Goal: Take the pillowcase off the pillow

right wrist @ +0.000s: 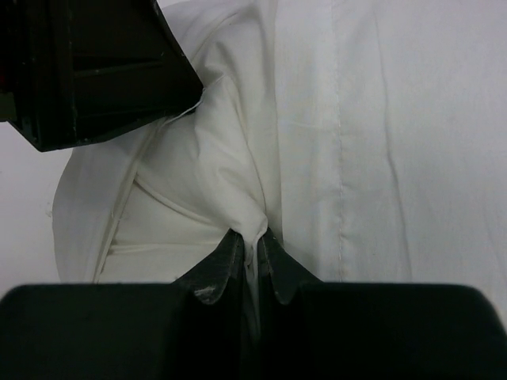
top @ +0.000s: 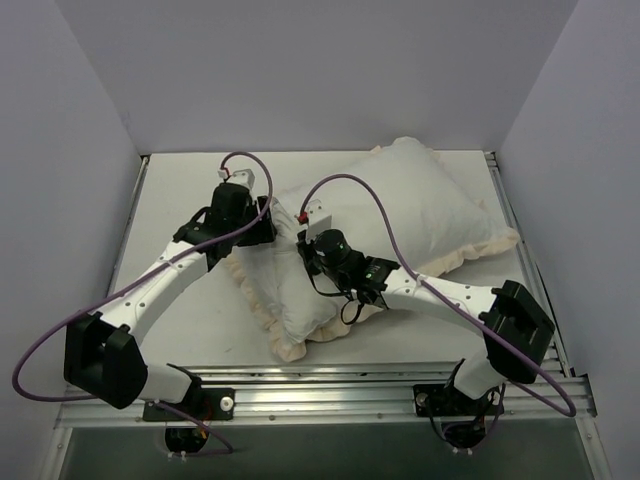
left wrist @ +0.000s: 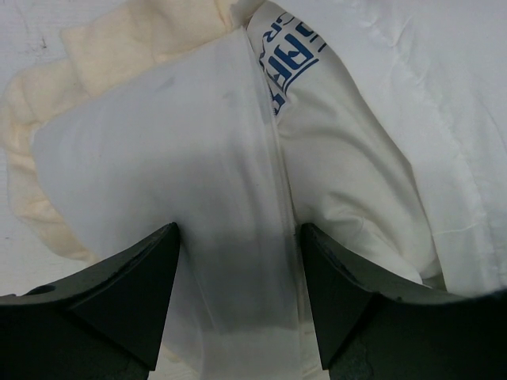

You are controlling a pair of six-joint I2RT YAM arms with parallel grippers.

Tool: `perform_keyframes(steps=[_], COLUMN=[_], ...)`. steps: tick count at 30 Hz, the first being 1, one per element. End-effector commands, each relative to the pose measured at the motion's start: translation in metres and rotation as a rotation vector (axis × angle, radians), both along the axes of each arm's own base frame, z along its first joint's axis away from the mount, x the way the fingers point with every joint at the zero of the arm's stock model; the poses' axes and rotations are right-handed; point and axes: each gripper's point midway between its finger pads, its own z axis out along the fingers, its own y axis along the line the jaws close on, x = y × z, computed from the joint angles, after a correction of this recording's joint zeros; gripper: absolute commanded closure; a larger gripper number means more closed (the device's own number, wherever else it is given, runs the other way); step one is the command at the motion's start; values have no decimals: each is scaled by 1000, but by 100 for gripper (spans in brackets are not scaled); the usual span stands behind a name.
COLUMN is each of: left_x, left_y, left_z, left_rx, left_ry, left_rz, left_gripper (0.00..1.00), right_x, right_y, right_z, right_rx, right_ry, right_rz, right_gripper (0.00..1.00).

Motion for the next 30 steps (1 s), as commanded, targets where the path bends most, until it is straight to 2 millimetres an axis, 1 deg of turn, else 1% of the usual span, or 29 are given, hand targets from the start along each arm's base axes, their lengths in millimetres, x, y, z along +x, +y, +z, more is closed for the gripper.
perform_keyframes(steps=[1, 2, 3, 4, 6, 7, 8, 9, 10, 11, 12, 13, 14, 15, 17, 18, 21, 22, 26, 27, 28, 29, 30], left_x=[10, 10, 11, 10, 7, 8, 3, 0, -1, -7, -9, -11, -13, -17, -21, -22, -23, -24, -24, -25, -31, -29, -31], left_y=[-12, -9, 1, 8, 23, 39, 48, 60, 70, 77, 84, 91, 100, 107, 117, 118, 112, 111, 95, 89, 87, 85, 83], left_z=[18, 14, 7, 0, -14, -19, -29, -35, -40, -51, -55, -58, -63, -71, -81, -89, -104, -109, -128, -131, -139, -140, -142], left_rx=[-1, 14, 58, 85, 144, 189, 208, 239, 248, 252, 257, 251, 251, 253, 233, 227, 199, 193, 123, 97, 88, 66, 54], left_ry=[-72, -63, -48, -34, -3, -4, 18, 32, 45, 72, 77, 82, 93, 108, 131, 142, 175, 187, 220, 232, 250, 240, 243], left_rz=[-18, -1, 43, 74, 132, 198, 237, 280, 318, 354, 382, 426, 463, 487, 537, 540, 526, 526, 487, 468, 466, 464, 457], left_gripper=[29, 30, 32, 36, 41, 46, 49, 51, 52, 55, 56, 56, 58, 58, 60, 60, 61, 62, 63, 64, 65, 66, 66], right_x=[-8, -8, -8, -6, -5, -5, -2, -3, -2, 1, 2, 3, 4, 9, 11, 13, 13, 13, 10, 8, 7, 7, 5], right_y=[-45, -48, -50, -56, -63, -67, -73, -79, -84, -91, -97, -103, -109, -120, -132, -141, -154, -160, -168, -171, -172, -176, -179], right_z=[-50, -50, -51, -50, -49, -46, -44, -41, -38, -37, -36, -30, -29, -28, -20, -15, -3, 7, 39, 51, 59, 66, 80], right_rx=[-175, -177, -181, -183, -182, -176, -172, -162, -157, -150, -141, -126, -118, -106, -83, -67, -28, 5, 115, 149, 173, 201, 233], right_ry=[99, 99, 98, 97, 98, 95, 96, 96, 94, 95, 101, 98, 102, 108, 108, 107, 102, 93, 69, 55, 47, 38, 18], right_rz=[-77, -85, -94, -114, -138, -150, -167, -181, -199, -221, -242, -259, -275, -309, -339, -355, -390, -407, -414, -416, -415, -426, -430], right_gripper=[100, 100, 100, 100, 100, 100, 100, 100, 100, 100, 100, 100, 100, 100, 100, 100, 100, 100, 100, 100, 100, 100, 100])
